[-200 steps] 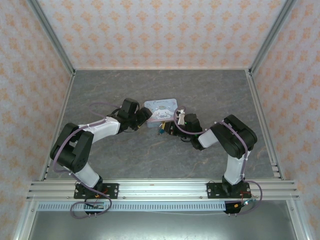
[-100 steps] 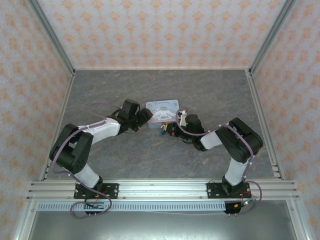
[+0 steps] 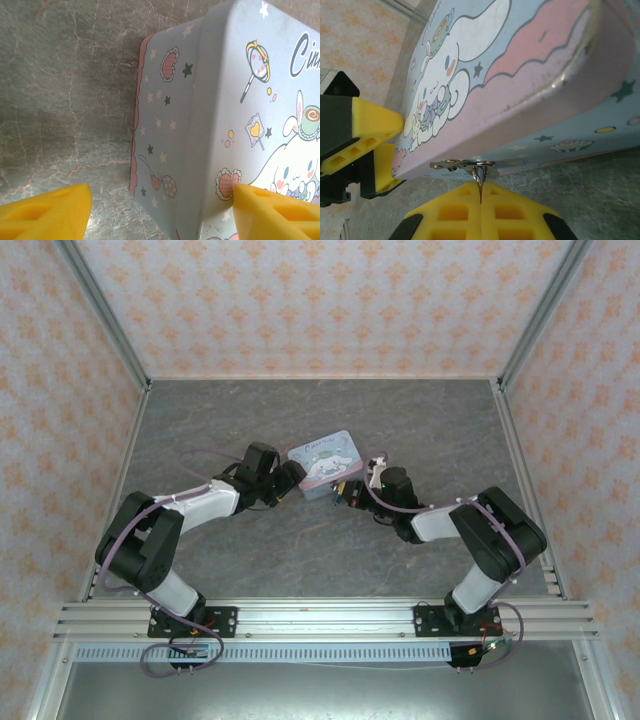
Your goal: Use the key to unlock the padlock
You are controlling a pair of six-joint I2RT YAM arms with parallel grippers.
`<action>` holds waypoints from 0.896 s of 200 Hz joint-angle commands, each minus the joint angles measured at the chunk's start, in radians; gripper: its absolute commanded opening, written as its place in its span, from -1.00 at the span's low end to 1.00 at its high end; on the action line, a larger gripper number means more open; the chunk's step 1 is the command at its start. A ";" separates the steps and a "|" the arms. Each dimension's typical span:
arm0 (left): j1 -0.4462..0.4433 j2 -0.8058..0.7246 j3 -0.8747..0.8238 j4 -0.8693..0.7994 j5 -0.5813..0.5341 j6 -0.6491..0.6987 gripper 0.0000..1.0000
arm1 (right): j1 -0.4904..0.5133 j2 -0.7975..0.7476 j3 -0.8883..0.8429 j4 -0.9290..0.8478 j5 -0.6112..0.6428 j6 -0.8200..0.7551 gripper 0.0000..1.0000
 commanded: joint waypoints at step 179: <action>0.005 0.021 -0.043 -0.116 -0.038 0.025 0.48 | -0.019 0.107 -0.028 0.165 0.126 0.227 -1.00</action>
